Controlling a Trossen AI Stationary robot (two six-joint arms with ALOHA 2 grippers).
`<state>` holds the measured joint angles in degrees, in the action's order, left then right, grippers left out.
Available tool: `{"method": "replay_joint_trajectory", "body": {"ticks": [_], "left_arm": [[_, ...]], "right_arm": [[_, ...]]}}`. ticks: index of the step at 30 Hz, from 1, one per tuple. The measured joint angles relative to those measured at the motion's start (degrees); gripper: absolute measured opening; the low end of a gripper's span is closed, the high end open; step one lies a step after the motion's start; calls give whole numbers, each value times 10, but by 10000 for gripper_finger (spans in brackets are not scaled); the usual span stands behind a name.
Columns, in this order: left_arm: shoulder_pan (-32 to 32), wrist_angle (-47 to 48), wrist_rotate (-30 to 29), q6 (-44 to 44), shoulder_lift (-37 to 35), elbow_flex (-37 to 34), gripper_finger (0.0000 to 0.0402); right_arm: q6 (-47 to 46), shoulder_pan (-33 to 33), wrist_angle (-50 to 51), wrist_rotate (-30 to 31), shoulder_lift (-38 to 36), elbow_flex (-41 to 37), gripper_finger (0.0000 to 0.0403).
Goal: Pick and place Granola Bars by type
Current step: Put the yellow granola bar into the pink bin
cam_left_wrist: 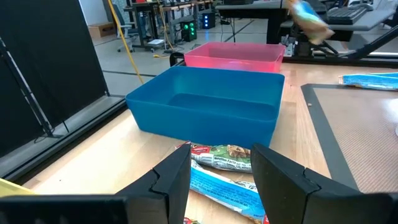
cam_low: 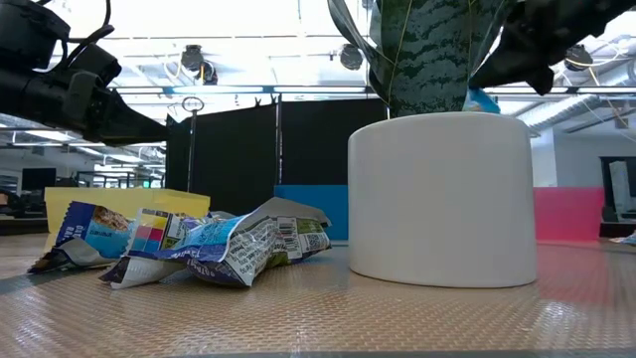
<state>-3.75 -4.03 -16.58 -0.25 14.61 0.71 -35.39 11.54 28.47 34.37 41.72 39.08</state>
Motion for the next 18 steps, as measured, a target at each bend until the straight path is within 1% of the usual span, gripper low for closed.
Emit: {"method": "replay_joint_trajectory", "body": {"ticks": [4,6,8,12,15,18], "left_arm": [[0,0,0,0,0,0,173],[0,0,0,0,0,0,173],[0,0,0,0,0,0,173],[0,0,0,0,0,0,173],[0,0,0,0,0,0,173],[0,0,0,0,0,0,173]], "right_arm": [[20,-126,124,-37,-34,35,0],[31,-188,195,-53,-35,56,0],[44,-243,240,-66,-29,74,0],[92,-337,255,-121,-7,81,0],[128,-394,255,-163,22,75,0],[159,-436,256,-160,56,68,0]]}}
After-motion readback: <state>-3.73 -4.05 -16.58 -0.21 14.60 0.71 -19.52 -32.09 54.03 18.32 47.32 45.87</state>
